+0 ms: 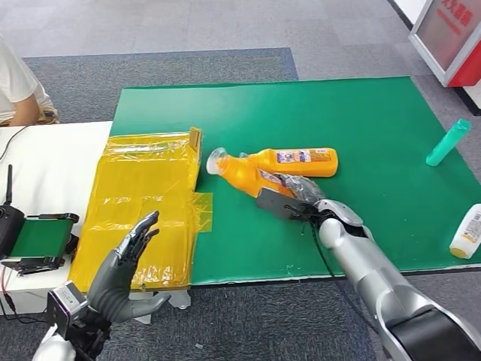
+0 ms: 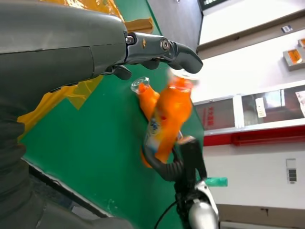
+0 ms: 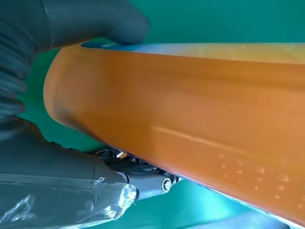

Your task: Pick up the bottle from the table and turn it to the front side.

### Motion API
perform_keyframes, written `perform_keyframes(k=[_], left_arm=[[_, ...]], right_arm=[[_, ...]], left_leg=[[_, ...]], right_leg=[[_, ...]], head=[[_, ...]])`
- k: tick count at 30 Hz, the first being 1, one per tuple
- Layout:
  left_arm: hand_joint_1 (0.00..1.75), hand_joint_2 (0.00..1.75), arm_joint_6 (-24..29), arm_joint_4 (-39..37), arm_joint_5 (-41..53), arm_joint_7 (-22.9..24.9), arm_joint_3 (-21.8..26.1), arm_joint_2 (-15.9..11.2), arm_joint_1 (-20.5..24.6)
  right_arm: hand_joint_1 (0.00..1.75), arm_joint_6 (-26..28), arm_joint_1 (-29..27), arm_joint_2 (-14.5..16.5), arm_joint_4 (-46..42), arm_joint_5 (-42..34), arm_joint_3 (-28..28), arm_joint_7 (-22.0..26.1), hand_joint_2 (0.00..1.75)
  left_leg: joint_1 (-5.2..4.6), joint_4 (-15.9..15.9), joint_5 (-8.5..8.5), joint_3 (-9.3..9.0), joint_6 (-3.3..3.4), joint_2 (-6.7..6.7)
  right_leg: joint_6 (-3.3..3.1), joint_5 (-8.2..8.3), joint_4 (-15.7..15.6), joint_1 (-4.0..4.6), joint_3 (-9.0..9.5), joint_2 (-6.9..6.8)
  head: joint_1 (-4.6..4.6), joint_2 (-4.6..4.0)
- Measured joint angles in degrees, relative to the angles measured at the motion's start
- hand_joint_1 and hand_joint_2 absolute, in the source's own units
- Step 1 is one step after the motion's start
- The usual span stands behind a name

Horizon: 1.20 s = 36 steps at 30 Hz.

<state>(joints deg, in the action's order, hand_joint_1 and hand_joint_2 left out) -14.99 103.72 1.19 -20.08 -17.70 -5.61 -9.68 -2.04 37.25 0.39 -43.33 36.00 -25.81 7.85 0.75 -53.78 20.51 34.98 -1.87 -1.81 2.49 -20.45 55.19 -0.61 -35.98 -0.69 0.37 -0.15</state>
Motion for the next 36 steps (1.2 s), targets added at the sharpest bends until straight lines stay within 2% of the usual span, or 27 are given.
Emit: perform_keyframes(k=[3,7,12,17,23,26,28,31,33,36], left_arm=[[0.00,1.75,0.88,0.16,-0.17,0.08,0.80,0.60,0.47],[0.00,1.75,1.15,1.40,-0.92,-1.05,1.53,1.17,1.15],[0.00,1.75,2.00,2.63,-1.78,-1.34,2.06,1.71,2.17],[0.00,1.75,9.83,2.73,-2.84,1.53,2.90,3.80,5.14],[0.00,1.75,14.71,2.72,-0.48,2.74,3.02,5.27,7.94],[0.00,1.75,19.09,2.63,2.45,3.82,2.81,6.11,9.73],[0.00,1.75,19.97,2.44,1.72,4.68,2.18,6.74,11.71],[0.00,1.75,17.66,2.22,-1.64,5.12,0.36,7.12,14.03],[0.00,1.75,13.03,2.21,-5.78,5.13,-1.32,7.06,14.67],[0.00,1.75,3.38,2.26,-13.85,5.66,-4.49,6.78,14.97]], right_arm=[[1.75,0.22,-5.10,-0.76,-9.43,-4.77,2.80,0.77,1.75],[1.75,1.34,-10.85,-1.88,-19.92,-7.55,4.80,1.73,1.75],[1.75,2.73,-16.28,-2.46,-29.64,-10.24,6.33,3.20,1.75],[1.75,7.05,-23.80,-2.36,-41.01,-13.85,7.17,6.16,1.75],[1.75,10.29,-28.02,-2.27,-48.29,-12.37,7.19,7.03,1.75],[1.75,17.28,-29.96,-1.98,-51.14,-6.52,7.12,8.77,1.75],[1.75,21.64,-31.52,-1.58,-53.30,-4.16,6.61,10.18,1.75],[1.75,25.19,-33.35,-1.36,-56.39,-3.25,4.87,11.73,1.75],[1.75,26.41,-34.12,-1.36,-57.91,-2.85,3.47,12.04,1.75],[1.75,27.07,-34.38,-1.35,-58.56,-2.27,1.93,11.97,1.75]], left_leg=[[0.00,0.00,0.03,0.05,0.00,0.00],[-0.01,0.00,0.05,0.08,0.00,0.00],[0.00,0.00,0.05,0.08,-0.02,0.00],[0.00,0.00,0.05,0.11,-0.02,0.01],[-0.01,0.00,0.06,0.10,-0.03,0.00],[-0.01,0.00,0.04,0.12,0.00,0.01],[-0.01,0.00,0.04,0.13,0.00,0.01],[-0.01,0.00,0.05,0.12,-0.02,0.01],[-0.01,0.00,0.05,0.12,-0.02,0.01],[-0.01,0.00,0.06,0.13,-0.02,0.01]], right_leg=[[0.01,-0.02,0.00,0.00,-0.04,-0.01],[0.01,-0.02,-0.01,-0.01,-0.07,0.00],[0.00,-0.01,-0.01,-0.01,-0.10,0.00],[0.00,-0.01,0.00,-0.01,-0.09,-0.01],[0.00,0.00,-0.01,-0.02,-0.12,0.00],[0.01,0.00,-0.01,-0.03,-0.11,-0.03],[0.01,0.00,-0.01,-0.02,-0.11,-0.04],[0.00,0.00,-0.01,-0.02,-0.12,-0.01],[0.00,0.00,-0.01,-0.02,-0.13,-0.01],[0.00,-0.01,-0.01,-0.03,-0.13,-0.01]], head=[[0.01,0.00],[0.02,0.00],[0.01,0.00],[0.01,0.00],[0.01,0.00],[0.02,0.00],[0.01,0.00],[0.00,0.00],[0.01,0.00],[0.02,0.00]])
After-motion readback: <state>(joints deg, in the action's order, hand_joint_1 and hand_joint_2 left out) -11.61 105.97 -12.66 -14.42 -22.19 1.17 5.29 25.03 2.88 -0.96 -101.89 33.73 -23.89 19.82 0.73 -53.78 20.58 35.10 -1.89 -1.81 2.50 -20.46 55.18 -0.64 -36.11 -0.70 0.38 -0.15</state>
